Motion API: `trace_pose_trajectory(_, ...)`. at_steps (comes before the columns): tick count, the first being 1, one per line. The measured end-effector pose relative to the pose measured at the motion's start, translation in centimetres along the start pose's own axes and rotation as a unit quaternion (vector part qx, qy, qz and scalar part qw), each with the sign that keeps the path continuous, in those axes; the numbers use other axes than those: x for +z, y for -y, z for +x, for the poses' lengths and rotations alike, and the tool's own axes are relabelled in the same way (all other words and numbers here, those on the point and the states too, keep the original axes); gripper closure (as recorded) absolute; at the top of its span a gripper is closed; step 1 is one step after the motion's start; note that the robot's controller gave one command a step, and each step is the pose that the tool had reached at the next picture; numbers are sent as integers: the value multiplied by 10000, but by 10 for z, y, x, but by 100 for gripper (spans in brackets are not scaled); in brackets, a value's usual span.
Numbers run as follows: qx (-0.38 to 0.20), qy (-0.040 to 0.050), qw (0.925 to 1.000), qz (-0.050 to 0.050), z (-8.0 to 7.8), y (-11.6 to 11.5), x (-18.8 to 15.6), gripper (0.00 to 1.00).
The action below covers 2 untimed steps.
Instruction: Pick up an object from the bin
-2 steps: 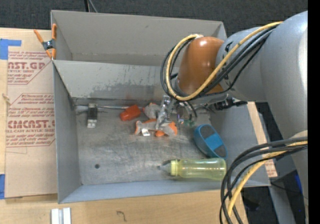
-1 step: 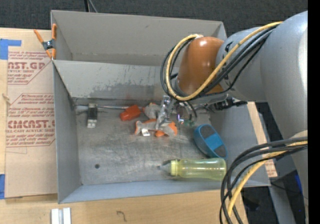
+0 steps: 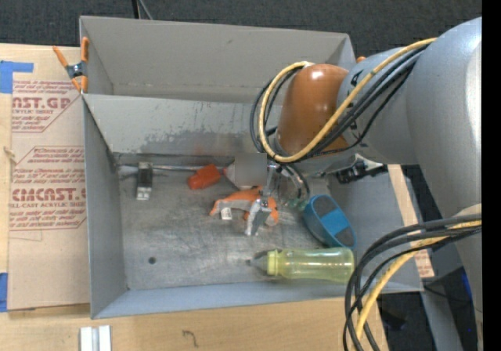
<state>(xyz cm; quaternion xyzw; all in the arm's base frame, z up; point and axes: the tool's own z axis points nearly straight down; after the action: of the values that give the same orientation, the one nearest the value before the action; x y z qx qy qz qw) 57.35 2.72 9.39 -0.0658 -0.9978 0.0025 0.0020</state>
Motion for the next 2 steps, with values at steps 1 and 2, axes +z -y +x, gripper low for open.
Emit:
trace_pose_trajectory(1,17,282,9996,-45,-13,-2,-6,100)
trace_pose_trajectory(2,15,280,9996,-45,-13,-2,-6,100)
